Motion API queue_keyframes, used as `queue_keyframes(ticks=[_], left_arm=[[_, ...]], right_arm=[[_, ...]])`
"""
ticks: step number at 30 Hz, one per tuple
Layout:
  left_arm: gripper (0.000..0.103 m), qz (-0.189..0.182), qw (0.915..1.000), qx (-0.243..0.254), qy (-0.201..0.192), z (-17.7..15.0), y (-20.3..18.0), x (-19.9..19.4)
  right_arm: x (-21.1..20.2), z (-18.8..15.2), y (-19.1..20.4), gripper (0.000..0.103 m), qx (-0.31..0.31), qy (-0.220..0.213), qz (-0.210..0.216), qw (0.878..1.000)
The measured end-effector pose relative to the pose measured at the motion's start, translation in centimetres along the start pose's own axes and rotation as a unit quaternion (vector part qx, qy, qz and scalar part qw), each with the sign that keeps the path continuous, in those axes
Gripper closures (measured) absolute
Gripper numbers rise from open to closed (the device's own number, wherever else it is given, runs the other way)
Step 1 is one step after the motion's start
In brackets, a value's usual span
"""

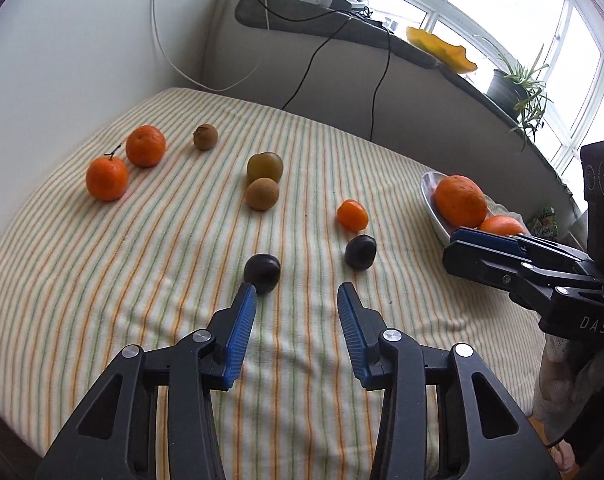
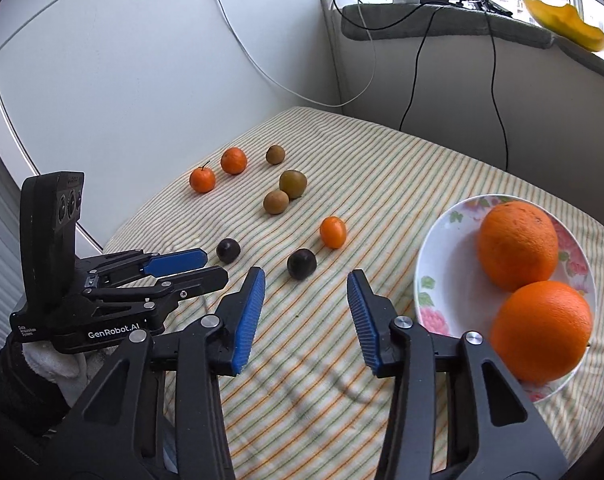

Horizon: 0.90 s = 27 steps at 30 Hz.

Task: Organize fruits
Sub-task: 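Close the right gripper around a dark plum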

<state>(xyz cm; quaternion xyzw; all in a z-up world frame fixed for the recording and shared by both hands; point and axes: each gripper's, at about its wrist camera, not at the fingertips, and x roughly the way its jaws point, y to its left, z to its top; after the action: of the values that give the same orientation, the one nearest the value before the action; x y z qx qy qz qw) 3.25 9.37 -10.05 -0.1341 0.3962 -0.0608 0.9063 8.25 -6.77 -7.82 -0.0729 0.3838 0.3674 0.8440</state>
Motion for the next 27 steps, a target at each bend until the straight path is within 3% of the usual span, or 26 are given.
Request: queue_keyframes(ticks=[9,22,27], left_arm=[[0.07,0.02,0.9997,0.007,0.008,0.9,0.8,1.2],[0.079,0.026,0.9993,0.016,0.021,1.1,0.9,2.4],[0.083,0.025,0.9994,0.01,0.02,1.2,1.3,2.6]], right_arm=[[4.6,0.6,0.6,0.067,0.002,0.039,0.004,0.999],[7.9,1.5,0.9,0.072,-0.008,0.063,-0.011,0.998],[7.9,1.6,0.5,0.081,-0.007,0.066,-0.018,0.998]])
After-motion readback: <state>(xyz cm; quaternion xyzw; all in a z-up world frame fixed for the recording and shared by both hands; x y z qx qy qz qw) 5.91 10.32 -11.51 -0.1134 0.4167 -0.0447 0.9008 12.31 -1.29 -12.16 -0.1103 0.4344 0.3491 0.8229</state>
